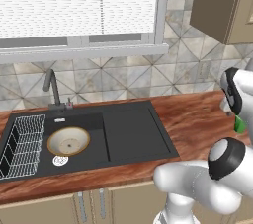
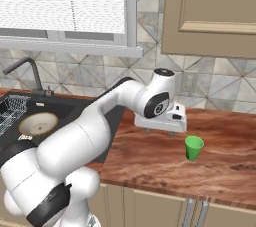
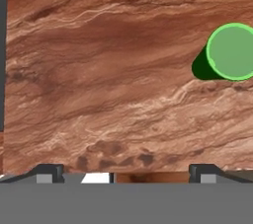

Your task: Remove the mango and pear from the sink. Then move the bowl and cup from the counter to the sink for washing.

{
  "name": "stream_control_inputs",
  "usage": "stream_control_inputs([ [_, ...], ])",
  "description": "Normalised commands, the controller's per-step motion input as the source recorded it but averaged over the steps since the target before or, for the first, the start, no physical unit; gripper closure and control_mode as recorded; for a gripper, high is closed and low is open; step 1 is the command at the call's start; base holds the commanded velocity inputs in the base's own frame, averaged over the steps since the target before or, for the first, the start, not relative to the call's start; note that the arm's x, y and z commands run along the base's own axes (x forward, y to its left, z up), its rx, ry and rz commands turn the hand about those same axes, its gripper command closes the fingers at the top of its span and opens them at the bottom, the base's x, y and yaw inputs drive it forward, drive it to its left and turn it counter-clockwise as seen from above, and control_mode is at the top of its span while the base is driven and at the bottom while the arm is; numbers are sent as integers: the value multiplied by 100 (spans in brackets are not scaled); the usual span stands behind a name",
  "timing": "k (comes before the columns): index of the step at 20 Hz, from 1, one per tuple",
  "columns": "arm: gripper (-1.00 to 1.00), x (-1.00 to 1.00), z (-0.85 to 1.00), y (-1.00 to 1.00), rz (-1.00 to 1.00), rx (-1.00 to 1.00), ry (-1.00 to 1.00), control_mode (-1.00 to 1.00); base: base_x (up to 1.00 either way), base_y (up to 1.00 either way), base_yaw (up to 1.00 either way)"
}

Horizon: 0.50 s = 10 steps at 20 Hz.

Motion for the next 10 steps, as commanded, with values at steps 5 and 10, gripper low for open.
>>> stream_control_inputs([
  [5,-100,12,-17,-33,0,0,0,-100,0,0,0],
  [10,-100,21,-19,-25,0,0,6,-100,0,0,0],
])
